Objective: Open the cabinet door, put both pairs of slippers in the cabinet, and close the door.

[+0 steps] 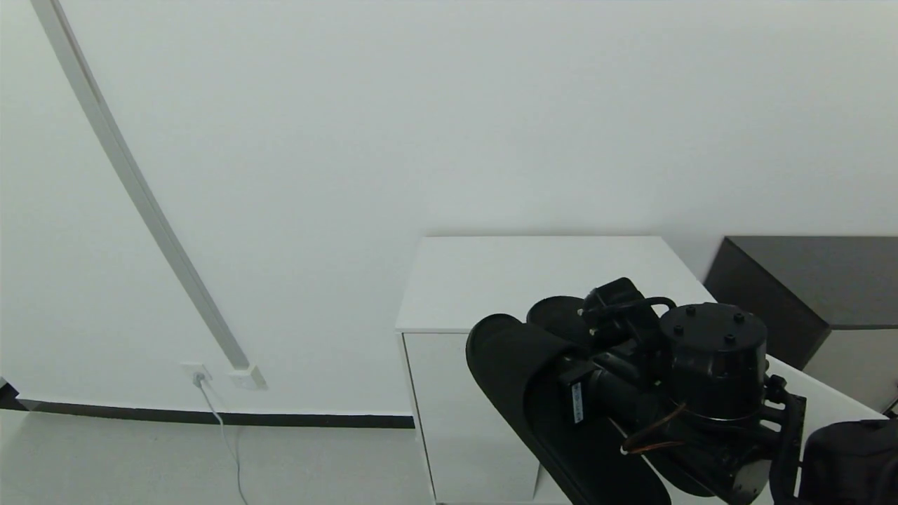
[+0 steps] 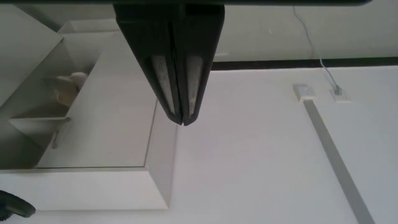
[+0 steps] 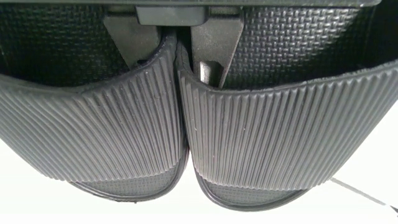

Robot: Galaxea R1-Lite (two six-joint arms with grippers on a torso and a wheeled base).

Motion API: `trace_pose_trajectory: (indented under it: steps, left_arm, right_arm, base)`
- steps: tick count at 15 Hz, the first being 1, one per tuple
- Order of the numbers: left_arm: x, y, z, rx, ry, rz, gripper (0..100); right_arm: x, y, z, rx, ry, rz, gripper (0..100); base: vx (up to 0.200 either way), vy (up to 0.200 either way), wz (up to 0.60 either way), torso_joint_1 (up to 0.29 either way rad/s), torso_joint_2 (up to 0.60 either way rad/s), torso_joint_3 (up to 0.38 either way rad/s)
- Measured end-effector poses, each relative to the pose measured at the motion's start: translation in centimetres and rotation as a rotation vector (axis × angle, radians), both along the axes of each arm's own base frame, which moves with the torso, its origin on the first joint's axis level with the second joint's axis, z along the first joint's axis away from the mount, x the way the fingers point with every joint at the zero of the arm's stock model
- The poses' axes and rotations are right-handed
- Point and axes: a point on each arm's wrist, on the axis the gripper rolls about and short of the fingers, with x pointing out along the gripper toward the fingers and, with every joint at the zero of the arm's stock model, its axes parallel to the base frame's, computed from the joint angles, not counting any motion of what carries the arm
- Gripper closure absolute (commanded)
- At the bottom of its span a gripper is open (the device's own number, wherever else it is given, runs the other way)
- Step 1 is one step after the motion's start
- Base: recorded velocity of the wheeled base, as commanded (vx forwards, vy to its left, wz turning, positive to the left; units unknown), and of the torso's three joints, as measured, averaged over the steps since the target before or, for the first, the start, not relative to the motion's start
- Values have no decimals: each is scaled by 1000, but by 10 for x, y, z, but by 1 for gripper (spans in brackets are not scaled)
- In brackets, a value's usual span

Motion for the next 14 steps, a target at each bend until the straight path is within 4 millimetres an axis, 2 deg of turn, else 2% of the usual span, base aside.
trace_pose_trajectory:
  steps: [11,14]
  left_arm:
    - [0,0,0,1,0,-3,100]
    - [0,0,0,1,0,-3,100]
  right_arm:
    - [1,-5,-2,-12,-3,-12,100]
    - [1,-6,-4,-16,2,-13,100]
  base:
    - [0,-200,0,3,3,2]
    - [0,0,0,0,0,0]
